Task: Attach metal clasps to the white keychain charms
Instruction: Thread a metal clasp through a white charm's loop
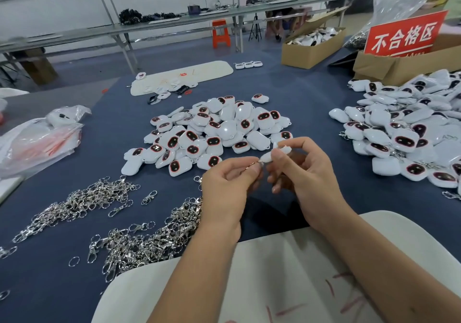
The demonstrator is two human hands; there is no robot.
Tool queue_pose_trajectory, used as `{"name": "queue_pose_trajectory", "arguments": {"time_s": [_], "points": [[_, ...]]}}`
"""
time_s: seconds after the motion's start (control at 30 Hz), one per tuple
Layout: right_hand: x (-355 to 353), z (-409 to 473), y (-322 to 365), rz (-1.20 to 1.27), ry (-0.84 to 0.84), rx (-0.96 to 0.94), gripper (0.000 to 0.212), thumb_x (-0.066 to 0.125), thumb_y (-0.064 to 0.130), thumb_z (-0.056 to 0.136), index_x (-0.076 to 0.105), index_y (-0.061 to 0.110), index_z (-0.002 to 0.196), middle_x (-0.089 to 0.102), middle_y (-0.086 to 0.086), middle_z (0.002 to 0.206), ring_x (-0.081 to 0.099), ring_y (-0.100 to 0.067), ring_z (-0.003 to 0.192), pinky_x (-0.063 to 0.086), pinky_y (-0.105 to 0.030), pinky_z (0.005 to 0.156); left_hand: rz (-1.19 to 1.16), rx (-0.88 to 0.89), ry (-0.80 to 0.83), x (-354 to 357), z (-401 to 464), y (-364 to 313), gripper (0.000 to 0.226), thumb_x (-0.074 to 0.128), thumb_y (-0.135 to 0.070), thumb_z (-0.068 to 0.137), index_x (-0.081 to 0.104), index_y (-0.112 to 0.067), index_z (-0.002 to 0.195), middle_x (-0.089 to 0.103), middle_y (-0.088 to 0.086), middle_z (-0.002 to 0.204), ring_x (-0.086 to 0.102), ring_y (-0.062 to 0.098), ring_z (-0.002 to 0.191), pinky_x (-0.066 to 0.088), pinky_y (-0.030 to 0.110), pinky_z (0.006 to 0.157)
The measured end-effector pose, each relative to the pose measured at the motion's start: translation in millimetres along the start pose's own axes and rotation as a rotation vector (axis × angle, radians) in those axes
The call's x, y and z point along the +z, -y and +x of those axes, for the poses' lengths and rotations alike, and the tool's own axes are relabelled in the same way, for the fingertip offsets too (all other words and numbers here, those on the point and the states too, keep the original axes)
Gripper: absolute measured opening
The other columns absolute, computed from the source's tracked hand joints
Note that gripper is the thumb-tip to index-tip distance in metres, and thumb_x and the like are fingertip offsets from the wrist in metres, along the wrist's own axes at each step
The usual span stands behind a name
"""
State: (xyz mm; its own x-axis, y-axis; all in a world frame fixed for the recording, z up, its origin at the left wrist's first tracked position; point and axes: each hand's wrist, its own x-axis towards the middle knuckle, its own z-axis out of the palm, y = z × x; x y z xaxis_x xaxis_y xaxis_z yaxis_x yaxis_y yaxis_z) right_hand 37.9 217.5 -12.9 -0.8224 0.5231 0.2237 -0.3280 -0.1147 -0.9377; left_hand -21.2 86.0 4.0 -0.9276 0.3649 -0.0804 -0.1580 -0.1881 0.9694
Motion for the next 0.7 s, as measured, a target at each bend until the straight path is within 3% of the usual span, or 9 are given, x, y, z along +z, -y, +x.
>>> {"name": "queue_pose_trajectory", "arguments": {"time_s": [0.1,0.33,0.47,0.57,0.7], "points": [[1.3,-1.5,0.3,0.025,0.024,-0.045,0.029,0.069,0.008,0.098,0.051,-0.003,0.118,0.071,-0.024,0.086,0.067,-0.025,0.065,0.055,-0.029,0.055,-0.288,-0.172,0.027,4.0,-2.9,-2.3,0.012,0.067,0.002,0.091,0.072,-0.004,0.101,0.078,0.016,0.091,0.074,0.016,0.075,0.058,0.020,0.065],[3.3,-3.9,2.6,-0.033,0.054,-0.062,0.027,0.073,0.004,0.094,0.054,0.002,0.113,0.069,-0.019,0.087,0.066,-0.025,0.064,0.055,-0.031,0.054,-0.398,-0.211,-0.022,1.3,-2.1,-7.8,0.011,0.066,0.004,0.091,0.073,-0.004,0.095,0.077,0.013,0.084,0.074,0.014,0.071,0.059,0.020,0.063],[3.1,-3.6,1.4,-0.047,0.046,-0.068,0.026,0.076,0.006,0.093,0.057,0.003,0.112,0.068,-0.028,0.086,0.064,-0.024,0.062,0.054,-0.030,0.053,-0.332,-0.148,-0.080,2.6,-1.7,-5.4,0.015,0.066,0.006,0.090,0.074,-0.006,0.087,0.075,0.011,0.078,0.071,0.014,0.068,0.058,0.020,0.064],[2.4,-2.7,-0.3,-0.043,0.039,-0.066,0.027,0.077,0.010,0.092,0.058,0.004,0.112,0.073,-0.022,0.082,0.065,-0.023,0.061,0.054,-0.028,0.054,-0.220,-0.036,-0.102,3.2,-1.0,-3.2,0.017,0.068,0.009,0.087,0.074,-0.006,0.083,0.073,0.008,0.071,0.068,0.013,0.065,0.057,0.020,0.064],[0.7,-1.9,-2.2,-0.042,0.015,-0.063,0.024,0.076,0.012,0.094,0.060,0.005,0.111,0.073,-0.019,0.082,0.065,-0.022,0.060,0.054,-0.027,0.054,0.161,0.200,-0.125,-0.6,3.5,2.3,0.021,0.074,0.007,0.085,0.075,-0.014,0.081,0.075,0.001,0.072,0.069,0.012,0.069,0.057,0.023,0.070]]}}
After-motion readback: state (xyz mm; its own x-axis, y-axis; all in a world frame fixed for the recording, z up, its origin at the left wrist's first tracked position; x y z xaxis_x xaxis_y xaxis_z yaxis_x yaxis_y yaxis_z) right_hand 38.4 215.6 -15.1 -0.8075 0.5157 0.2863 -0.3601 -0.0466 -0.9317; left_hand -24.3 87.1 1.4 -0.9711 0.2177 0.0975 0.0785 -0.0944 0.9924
